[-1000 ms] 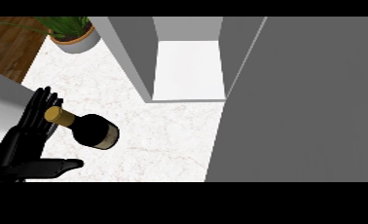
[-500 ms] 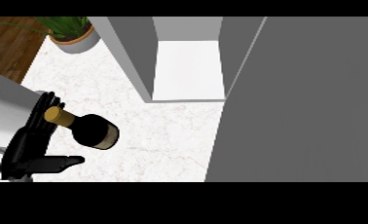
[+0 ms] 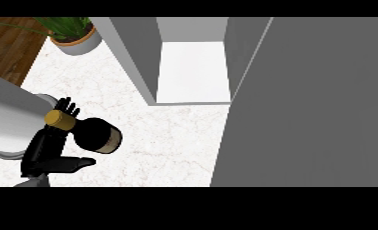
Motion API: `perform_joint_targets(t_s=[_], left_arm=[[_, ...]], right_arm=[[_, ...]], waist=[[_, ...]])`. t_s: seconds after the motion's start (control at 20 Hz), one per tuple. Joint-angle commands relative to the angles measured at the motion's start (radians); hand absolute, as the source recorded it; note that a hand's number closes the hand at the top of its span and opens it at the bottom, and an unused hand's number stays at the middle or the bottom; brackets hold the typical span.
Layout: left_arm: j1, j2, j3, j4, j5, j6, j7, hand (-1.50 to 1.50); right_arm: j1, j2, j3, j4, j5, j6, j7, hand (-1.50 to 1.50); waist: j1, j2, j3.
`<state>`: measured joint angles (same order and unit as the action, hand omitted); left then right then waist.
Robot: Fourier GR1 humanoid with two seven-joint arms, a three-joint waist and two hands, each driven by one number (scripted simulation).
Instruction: Pick up the wine, place it into the cabinet and close the cabinet
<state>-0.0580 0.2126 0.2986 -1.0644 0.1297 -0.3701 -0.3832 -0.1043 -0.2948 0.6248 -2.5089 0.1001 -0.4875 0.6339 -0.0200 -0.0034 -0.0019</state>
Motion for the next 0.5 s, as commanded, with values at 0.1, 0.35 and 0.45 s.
perform_joint_targets(t_s=[0.1,0.35,0.45], left_arm=[[-0.033,0.009,-0.003,0.163,0.010,-0.090,-0.084,-1.50],[-0.075,-0.030,-0.033,0.214,-0.038,-0.040,-0.122,-1.50],[-0.135,0.019,-0.002,0.280,-0.012,-0.074,-0.096,-1.50]], right_arm=[[-0.032,-0.031,-0.038,-0.173,0.067,0.004,0.109,-1.50],[0.027,-0.059,0.029,-0.212,0.118,-0.035,0.107,-1.50],[-0.003,-0.075,-0.028,-0.216,0.078,-0.022,0.136,-1.50]], waist=[[0.004,0.002,0.000],[-0.004,-0.001,0.000],[-0.004,0.002,0.000]])
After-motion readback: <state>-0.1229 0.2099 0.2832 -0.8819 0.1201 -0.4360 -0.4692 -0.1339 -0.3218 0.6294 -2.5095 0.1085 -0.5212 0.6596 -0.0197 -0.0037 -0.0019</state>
